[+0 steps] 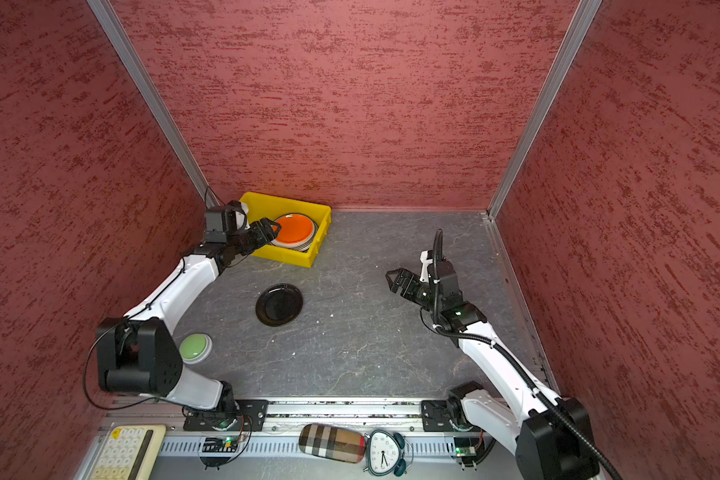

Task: Place the plates into the plastic bin on the countertop
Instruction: 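Move the open left gripper from the bin down to the black plate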

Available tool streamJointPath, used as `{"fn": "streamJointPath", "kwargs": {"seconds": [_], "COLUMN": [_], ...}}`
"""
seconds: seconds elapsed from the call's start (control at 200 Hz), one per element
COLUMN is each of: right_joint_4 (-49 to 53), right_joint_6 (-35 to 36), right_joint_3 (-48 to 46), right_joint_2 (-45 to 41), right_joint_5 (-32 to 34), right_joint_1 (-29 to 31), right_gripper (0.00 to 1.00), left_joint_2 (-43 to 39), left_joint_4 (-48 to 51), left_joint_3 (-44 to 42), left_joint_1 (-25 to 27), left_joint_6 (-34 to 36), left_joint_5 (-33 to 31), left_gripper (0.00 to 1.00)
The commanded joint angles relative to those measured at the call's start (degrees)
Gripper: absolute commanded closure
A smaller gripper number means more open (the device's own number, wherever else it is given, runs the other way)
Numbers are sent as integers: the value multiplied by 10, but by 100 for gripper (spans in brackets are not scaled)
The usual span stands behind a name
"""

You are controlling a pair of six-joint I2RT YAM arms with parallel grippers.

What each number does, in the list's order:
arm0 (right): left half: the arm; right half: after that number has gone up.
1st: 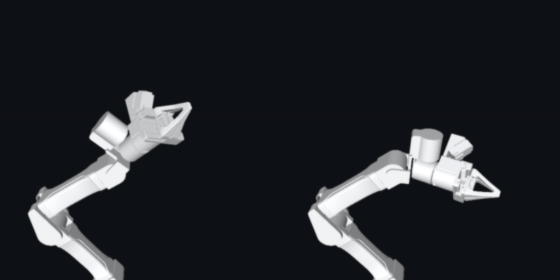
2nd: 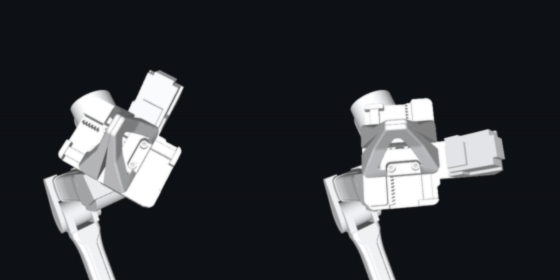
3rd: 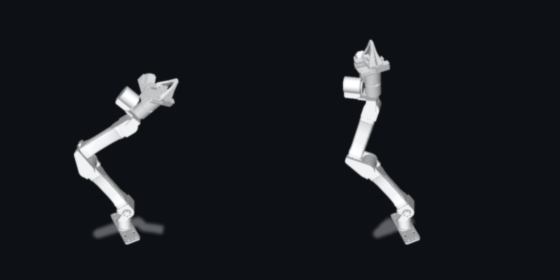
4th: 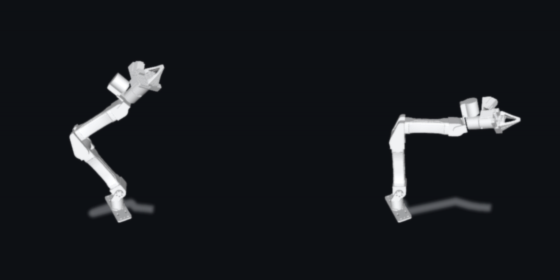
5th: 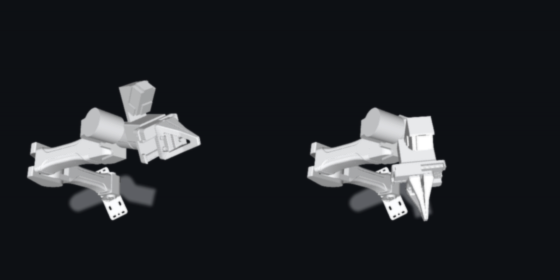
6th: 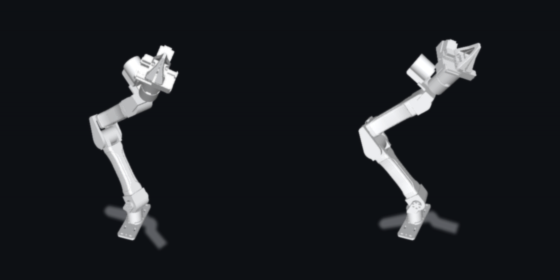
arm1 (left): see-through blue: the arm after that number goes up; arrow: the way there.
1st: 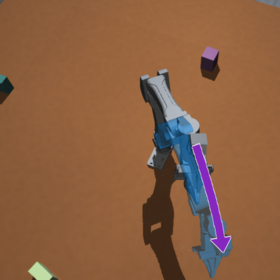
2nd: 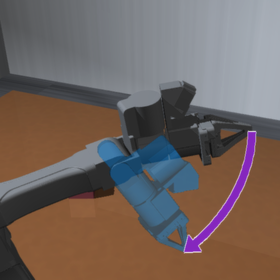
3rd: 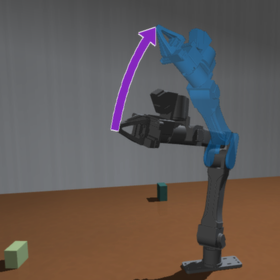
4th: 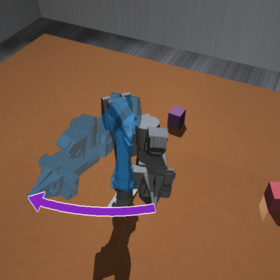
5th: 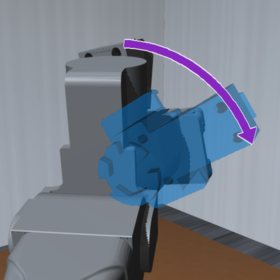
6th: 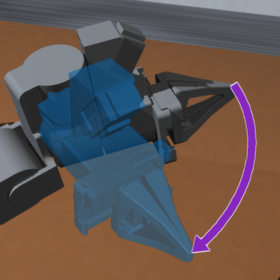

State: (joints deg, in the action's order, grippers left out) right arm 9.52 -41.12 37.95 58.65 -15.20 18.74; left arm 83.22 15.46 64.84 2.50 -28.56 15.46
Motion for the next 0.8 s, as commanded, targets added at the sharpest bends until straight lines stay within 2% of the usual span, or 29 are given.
{"fn": "streamJointPath", "kwargs": {"seconds": [0.0,0.175,0.346,0.576,0.797], "right_joint_4": [11,26,11,1,-6], "right_joint_6": [9,18,8,-6,-24], "right_joint_3": [-5,-3,-4,-5,-19], "right_joint_2": [-16,-21,-15,-6,-11], "right_joint_5": [2,5,3,-14,-22], "right_joint_1": [-7,-9,-10,-11,-12], "right_gripper": [1,1,1,1,1], "left_joint_2": [-56,-152,-206,-240,-241], "left_joint_4": [-24,-19,10,30,4], "left_joint_3": [-59,-166,-233,-290,-345], "left_joint_1": [6,0,-2,-5,-12], "left_joint_6": [-12,-36,-39,-50,-68], "left_joint_5": [-20,9,-3,-5,-3], "left_gripper": [11,6,3,3,0]}}
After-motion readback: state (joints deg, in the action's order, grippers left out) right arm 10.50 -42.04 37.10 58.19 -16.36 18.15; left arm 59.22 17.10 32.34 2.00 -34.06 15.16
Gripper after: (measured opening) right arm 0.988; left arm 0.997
